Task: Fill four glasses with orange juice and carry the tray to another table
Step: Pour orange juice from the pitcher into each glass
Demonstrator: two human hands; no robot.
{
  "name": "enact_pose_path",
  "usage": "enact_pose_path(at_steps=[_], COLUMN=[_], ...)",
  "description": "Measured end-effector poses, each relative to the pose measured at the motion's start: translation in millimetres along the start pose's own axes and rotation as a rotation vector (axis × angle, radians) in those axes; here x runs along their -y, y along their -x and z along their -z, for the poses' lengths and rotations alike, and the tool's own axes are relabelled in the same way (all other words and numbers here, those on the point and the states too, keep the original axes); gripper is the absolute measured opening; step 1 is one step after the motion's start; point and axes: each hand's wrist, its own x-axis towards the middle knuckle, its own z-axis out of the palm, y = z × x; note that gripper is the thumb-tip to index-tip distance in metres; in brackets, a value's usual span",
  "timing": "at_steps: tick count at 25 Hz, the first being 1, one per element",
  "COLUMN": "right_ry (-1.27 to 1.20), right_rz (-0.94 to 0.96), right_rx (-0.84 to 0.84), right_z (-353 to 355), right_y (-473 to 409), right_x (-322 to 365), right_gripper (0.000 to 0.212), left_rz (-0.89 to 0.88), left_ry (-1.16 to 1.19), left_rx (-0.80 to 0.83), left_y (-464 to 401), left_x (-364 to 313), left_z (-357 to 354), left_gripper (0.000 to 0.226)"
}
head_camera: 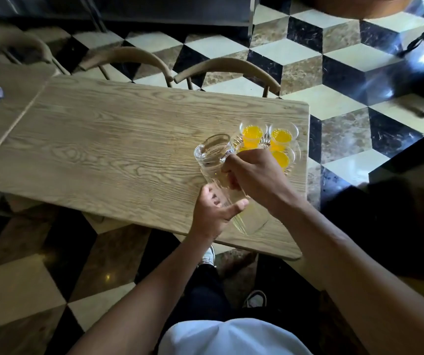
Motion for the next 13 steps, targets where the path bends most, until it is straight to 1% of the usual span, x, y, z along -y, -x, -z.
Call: enact_pose_path(at_steps=[3, 4, 6, 8, 13], right_ry=[-0.092, -0.132, -0.201, -0.236, -0.284], right_rz=[-0.022, -0.034, -0.055, -0.064, -0.093], right_rx=[-0.001, -0.004, -0.011, -0.032, -0.092], right_z=[-21, -30, -46, -61, -89], right_y=[-13, -21, -38, -59, -97], right_x=[8, 11, 17, 22, 28], right_gripper=[0.034, 0.033, 0.028, 0.025, 0.034], left_rz=[0.06, 0.073, 0.091, 0.079, 0.043], left_ry=[-0.055, -0.088, -0.152, -0.234, -0.406], left_rx=[0.097, 0.136, 0.222, 0.292, 0.422], left_y=[-27, -39, -63, -94, -172], left_x=[-16, -22, -35, -46, -70], left_z=[42, 56, 82, 107, 143], left_gripper=[0.08, 0.078, 0.067, 0.062, 0.075])
